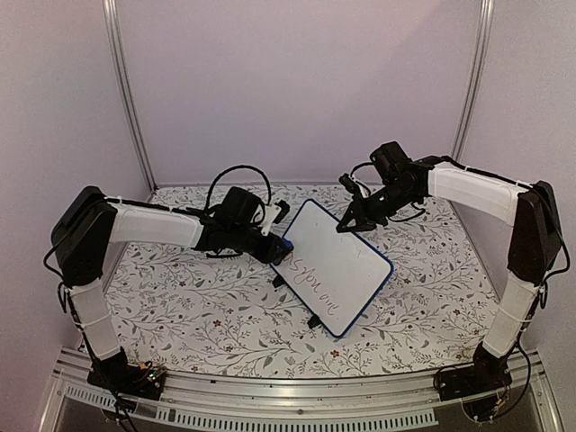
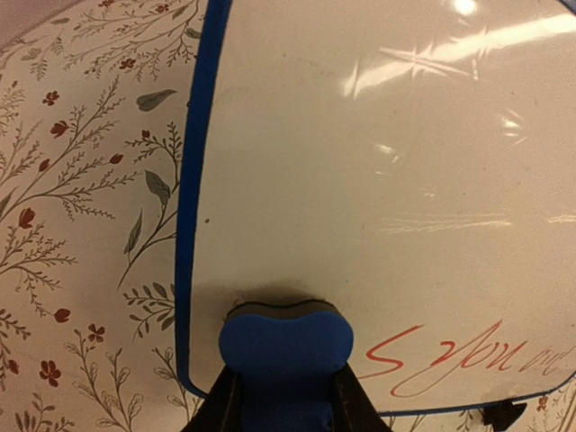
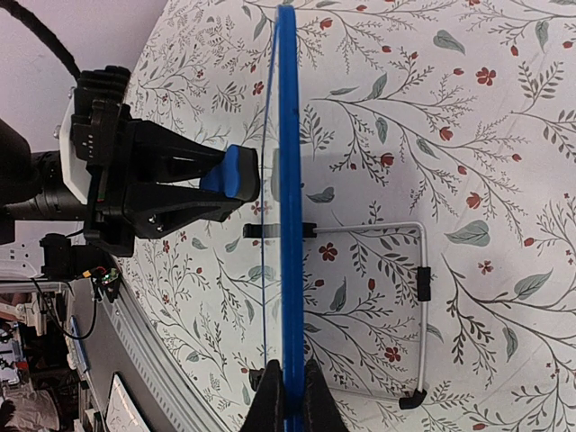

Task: Erase the whiteboard
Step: Erase the whiteboard from the whiteboard stand.

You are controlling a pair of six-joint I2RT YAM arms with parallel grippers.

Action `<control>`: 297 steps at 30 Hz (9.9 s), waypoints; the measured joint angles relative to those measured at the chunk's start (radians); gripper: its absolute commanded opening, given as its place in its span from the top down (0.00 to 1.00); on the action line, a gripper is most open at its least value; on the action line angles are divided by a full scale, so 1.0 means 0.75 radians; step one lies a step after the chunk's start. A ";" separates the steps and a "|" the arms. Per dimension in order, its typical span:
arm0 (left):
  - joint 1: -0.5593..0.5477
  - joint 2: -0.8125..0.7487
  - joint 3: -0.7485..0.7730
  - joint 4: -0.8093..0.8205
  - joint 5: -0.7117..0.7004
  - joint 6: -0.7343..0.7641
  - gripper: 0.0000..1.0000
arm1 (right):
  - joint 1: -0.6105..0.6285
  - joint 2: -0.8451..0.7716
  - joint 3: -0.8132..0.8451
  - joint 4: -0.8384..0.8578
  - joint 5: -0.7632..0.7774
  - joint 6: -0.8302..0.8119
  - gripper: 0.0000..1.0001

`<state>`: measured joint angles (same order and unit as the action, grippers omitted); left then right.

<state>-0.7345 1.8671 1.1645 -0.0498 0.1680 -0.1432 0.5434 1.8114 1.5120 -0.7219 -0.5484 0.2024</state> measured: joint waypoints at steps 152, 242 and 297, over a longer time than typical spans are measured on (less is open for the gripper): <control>-0.103 -0.125 0.009 -0.143 -0.094 -0.053 1.00 | 0.000 -0.001 0.001 -0.004 0.002 0.009 1.00; -0.143 -0.021 -0.161 0.091 0.016 -0.145 1.00 | 0.003 -0.003 0.001 -0.006 0.014 0.010 1.00; -0.212 -0.021 -0.187 0.119 0.031 -0.156 1.00 | 0.006 -0.004 0.002 -0.009 0.018 0.003 1.00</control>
<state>-0.8936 1.8511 1.0241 0.0395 0.1913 -0.2604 0.5476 1.8084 1.5131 -0.7284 -0.5346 0.2043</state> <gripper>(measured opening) 0.238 0.031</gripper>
